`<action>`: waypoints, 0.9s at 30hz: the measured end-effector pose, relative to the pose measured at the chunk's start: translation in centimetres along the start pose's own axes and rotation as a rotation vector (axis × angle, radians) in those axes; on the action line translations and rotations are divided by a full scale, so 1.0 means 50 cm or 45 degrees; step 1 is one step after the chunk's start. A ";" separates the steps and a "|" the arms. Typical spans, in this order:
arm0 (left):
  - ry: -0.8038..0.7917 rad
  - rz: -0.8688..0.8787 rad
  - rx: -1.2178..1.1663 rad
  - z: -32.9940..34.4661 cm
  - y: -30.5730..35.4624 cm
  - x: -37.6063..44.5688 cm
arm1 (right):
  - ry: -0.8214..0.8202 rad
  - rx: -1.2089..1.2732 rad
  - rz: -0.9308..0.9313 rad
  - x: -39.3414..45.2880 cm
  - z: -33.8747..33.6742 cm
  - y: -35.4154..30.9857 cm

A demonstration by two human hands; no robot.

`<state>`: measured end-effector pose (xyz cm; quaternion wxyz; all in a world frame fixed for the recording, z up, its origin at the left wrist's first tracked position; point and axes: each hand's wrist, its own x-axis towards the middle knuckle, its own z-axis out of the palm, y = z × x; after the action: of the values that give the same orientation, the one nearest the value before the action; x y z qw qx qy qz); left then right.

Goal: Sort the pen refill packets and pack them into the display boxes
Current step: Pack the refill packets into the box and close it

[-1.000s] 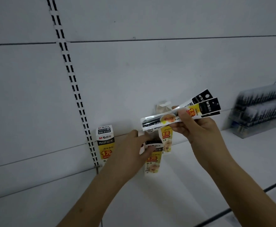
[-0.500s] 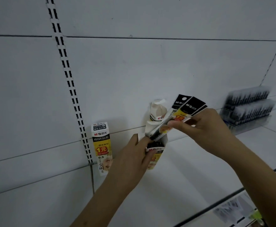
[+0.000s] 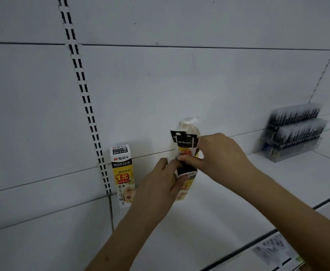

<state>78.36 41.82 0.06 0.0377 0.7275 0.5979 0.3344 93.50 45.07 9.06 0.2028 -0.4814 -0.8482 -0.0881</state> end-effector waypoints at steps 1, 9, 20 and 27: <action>0.006 0.003 -0.012 0.001 0.000 0.002 | 0.017 0.015 0.021 0.001 0.004 -0.003; 0.065 -0.069 -0.235 -0.001 -0.008 0.017 | -0.235 0.344 0.098 0.045 -0.016 0.015; 0.020 -0.100 -0.418 0.009 -0.043 0.038 | -0.007 0.482 -0.042 0.086 -0.041 0.033; 0.021 -0.117 -0.538 0.015 -0.056 0.052 | 0.006 0.320 -0.038 0.084 0.029 0.032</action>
<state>76.55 45.19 -0.66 0.1998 0.6726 0.5474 0.4561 92.59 49.69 9.50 0.2620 -0.4393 -0.8591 0.0147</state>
